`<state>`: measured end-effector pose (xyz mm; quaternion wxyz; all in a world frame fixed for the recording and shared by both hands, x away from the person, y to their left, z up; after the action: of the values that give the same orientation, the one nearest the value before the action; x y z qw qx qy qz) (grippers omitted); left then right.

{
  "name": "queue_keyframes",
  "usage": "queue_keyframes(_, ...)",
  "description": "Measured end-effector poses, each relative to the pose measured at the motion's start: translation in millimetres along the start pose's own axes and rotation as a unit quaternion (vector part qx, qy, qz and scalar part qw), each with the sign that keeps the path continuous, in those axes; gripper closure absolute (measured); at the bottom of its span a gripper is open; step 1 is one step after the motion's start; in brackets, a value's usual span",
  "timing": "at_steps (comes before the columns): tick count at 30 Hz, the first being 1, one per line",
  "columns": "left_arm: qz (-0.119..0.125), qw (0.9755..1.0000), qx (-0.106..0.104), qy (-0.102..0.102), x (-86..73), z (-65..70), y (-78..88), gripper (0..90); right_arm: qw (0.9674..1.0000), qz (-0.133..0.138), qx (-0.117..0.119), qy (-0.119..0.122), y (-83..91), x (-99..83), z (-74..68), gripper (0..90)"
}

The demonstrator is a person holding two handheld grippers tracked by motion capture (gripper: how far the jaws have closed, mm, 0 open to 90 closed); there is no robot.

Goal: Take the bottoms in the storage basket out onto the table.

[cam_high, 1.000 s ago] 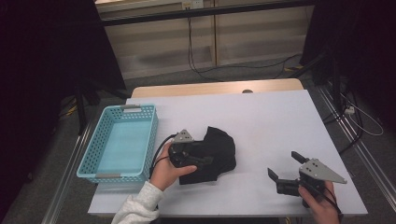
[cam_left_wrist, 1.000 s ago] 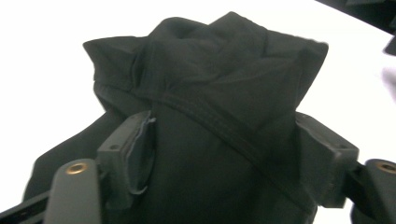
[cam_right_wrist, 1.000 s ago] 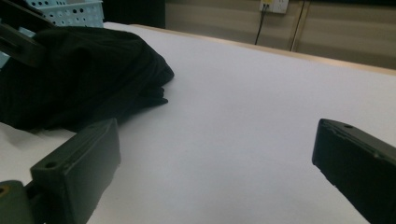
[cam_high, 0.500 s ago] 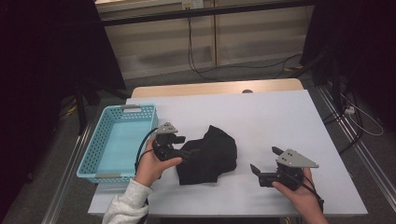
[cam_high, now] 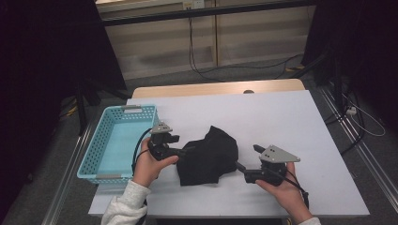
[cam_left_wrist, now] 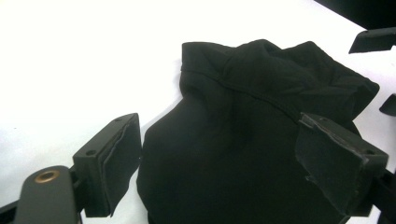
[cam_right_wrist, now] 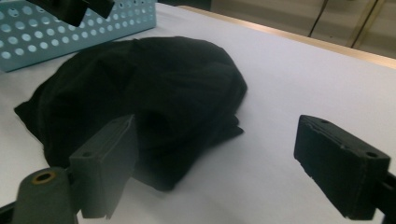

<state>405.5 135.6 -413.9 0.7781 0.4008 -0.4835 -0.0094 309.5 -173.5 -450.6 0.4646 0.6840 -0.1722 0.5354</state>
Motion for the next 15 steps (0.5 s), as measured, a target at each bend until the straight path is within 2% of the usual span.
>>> queue_keyframes(3, -0.008, 1.0, 0.0, 0.001, -1.8, 0.0, -1.9, 15.4, 0.9999, -0.005, 0.005, 0.008, -5.9, 4.1, -5.2, 20.2)
queue_keyframes(9, -0.008, 1.0, -0.001, -0.004, -2.0, 1.3, -3.4, 15.4, 0.9998, -0.006, 0.016, 0.013, -14.3, 8.5, -10.4, 28.5)
queue_keyframes(12, -0.007, 1.0, -0.001, -0.006, -0.9, 1.8, -3.4, 15.4, 0.9996, -0.007, 0.011, 0.024, -16.8, 10.5, -12.6, 35.6)
queue_keyframes(13, -0.006, 1.0, -0.001, -0.005, -1.1, 2.4, -3.5, 15.5, 0.9995, -0.008, 0.013, 0.027, -17.1, 11.3, -13.5, 39.0)
queue_keyframes(15, -0.009, 0.9999, -0.003, -0.005, -2.0, 3.8, -3.2, 15.5, 0.999, -0.017, 0.019, 0.035, -16.7, 11.9, -14.9, 53.4)
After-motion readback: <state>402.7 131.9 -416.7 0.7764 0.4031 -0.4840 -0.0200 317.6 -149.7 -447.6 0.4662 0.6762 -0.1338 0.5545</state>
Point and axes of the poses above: each handheld gripper's, and its own axes: y roughly backward along the jaws, x roughly out of its top, z roughly to its right, the point moved 2 cm from there along -y, roughly forward along the jaws, and after that the axes turned 4 degrees about -z, right-handed, at the moved point
